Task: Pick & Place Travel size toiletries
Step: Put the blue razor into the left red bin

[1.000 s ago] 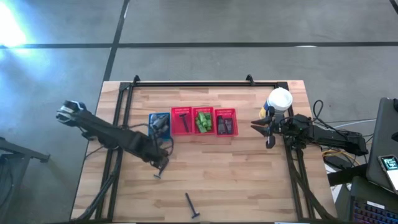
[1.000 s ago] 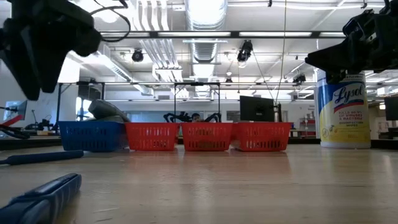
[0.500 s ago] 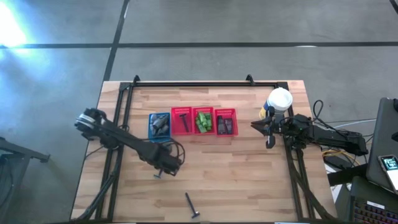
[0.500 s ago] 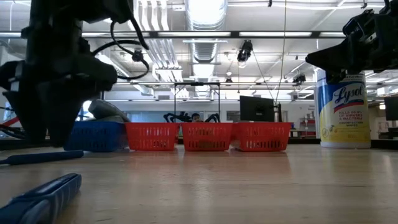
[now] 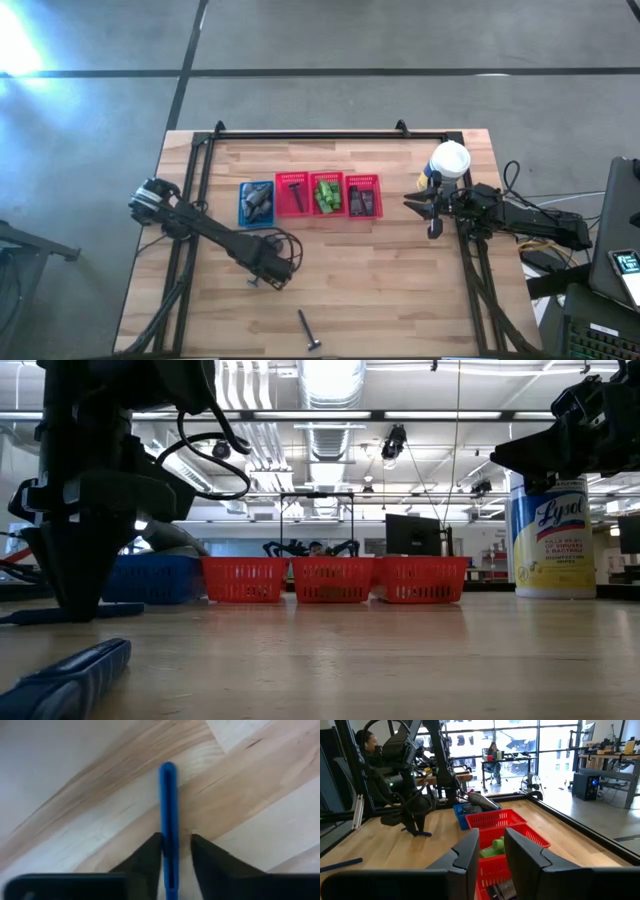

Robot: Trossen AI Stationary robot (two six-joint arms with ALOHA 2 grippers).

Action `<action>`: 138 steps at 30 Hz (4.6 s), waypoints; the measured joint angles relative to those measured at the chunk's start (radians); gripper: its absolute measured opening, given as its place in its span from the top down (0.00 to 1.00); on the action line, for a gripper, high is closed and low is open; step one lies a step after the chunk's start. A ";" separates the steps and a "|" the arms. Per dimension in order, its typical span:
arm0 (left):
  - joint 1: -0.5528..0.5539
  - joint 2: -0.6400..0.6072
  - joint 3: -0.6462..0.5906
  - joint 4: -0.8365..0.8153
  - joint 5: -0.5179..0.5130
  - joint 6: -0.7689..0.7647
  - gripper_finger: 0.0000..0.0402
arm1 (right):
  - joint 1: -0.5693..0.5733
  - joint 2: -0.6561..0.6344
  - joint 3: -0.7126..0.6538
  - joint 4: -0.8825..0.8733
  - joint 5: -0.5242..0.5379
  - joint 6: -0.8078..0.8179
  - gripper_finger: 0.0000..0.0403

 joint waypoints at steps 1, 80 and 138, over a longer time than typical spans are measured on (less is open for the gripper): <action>0.000 -0.004 -0.001 0.000 -0.008 0.008 0.77 | 0.000 0.000 0.000 0.000 0.000 0.000 0.77; -0.148 0.012 0.144 0.510 0.033 1.806 0.59 | 0.000 0.000 0.000 0.000 0.000 0.000 0.69; 0.521 -0.394 -0.167 0.407 -0.474 0.070 0.90 | 0.000 0.000 0.000 0.000 0.000 0.000 0.71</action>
